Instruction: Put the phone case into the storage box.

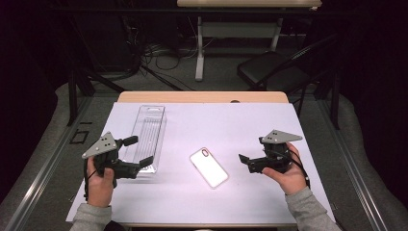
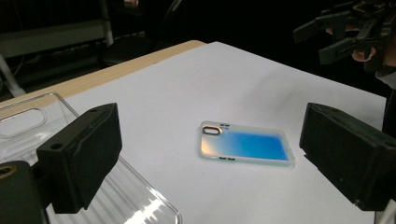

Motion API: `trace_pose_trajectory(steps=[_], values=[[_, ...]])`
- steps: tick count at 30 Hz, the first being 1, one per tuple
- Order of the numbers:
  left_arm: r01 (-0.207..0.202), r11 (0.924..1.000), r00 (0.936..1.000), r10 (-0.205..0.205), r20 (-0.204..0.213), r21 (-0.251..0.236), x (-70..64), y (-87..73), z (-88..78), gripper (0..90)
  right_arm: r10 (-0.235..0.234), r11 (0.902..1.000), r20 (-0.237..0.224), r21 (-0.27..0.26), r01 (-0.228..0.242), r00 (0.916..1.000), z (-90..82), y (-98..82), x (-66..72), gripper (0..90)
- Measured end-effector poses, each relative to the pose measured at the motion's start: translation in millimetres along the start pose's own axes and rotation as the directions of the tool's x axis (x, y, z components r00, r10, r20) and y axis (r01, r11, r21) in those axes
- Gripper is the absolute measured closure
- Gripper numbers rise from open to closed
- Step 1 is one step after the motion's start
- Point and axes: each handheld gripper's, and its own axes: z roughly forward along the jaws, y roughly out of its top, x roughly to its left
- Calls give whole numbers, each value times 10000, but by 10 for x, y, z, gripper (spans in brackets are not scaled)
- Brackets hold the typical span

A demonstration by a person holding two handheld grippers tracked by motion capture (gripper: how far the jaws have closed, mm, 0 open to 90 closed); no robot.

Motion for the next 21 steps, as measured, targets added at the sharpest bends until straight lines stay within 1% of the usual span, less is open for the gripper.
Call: trace_pose_trajectory(steps=[3, 6, 7, 8, 11, 12, 14, 15, 16, 18, 19, 21], values=[[151, 9999, 9999, -151, 66, 59, 30, 30, 45, 25, 276, 9996, -90, -36, -276, 9996, 36, 46, 13, 42], [233, 9995, 9997, -233, 25, 196, 64, 57, 81, 19, 280, 9996, -131, -11, -281, 9995, 70, 92, 35, 42], [266, 9994, 9996, -267, 76, 220, 78, 66, 93, 15, 200, 9998, -146, 26, -200, 9997, 82, 107, 38, 42], [316, 9992, 9994, -319, 104, 250, 89, 77, 100, 0, 218, 9997, -142, 73, -217, 9997, 93, 121, 47, 42], [383, 9990, 9992, -385, 103, 247, 113, 103, 111, 2, 208, 9997, -172, 147, -205, 9996, 118, 147, 62, 42], [423, 9987, 9991, -426, 83, 271, 123, 117, 120, 2, 84, 9998, -173, 184, -81, 9998, 147, 173, 68, 42], [479, 9979, 9988, -476, -91, 443, 140, 148, 139, 2, 41, 9997, -206, 247, -36, 9998, 177, 198, 83, 43], [492, 9973, 9987, -486, -118, 548, 150, 162, 150, 2, 41, 9997, -206, 247, -36, 9998, 177, 198, 83, 43], [512, 9960, 9984, -493, -270, 737, 166, 190, 172, 2, -17, 9995, -258, 307, 25, 9997, 205, 221, 97, 42], [513, 9956, 9984, -492, -278, 787, 176, 203, 185, 2, -56, 9993, -299, 372, 67, 9995, 217, 231, 103, 42], [556, 9950, 9982, -535, -264, 830, 189, 226, 207, 2, -148, 9989, -269, 444, 160, 9995, 254, 248, 115, 43], [564, 9953, 9981, -544, -272, 789, 195, 236, 218, 2, -191, 9987, -300, 471, 205, 9994, 270, 256, 120, 43]])
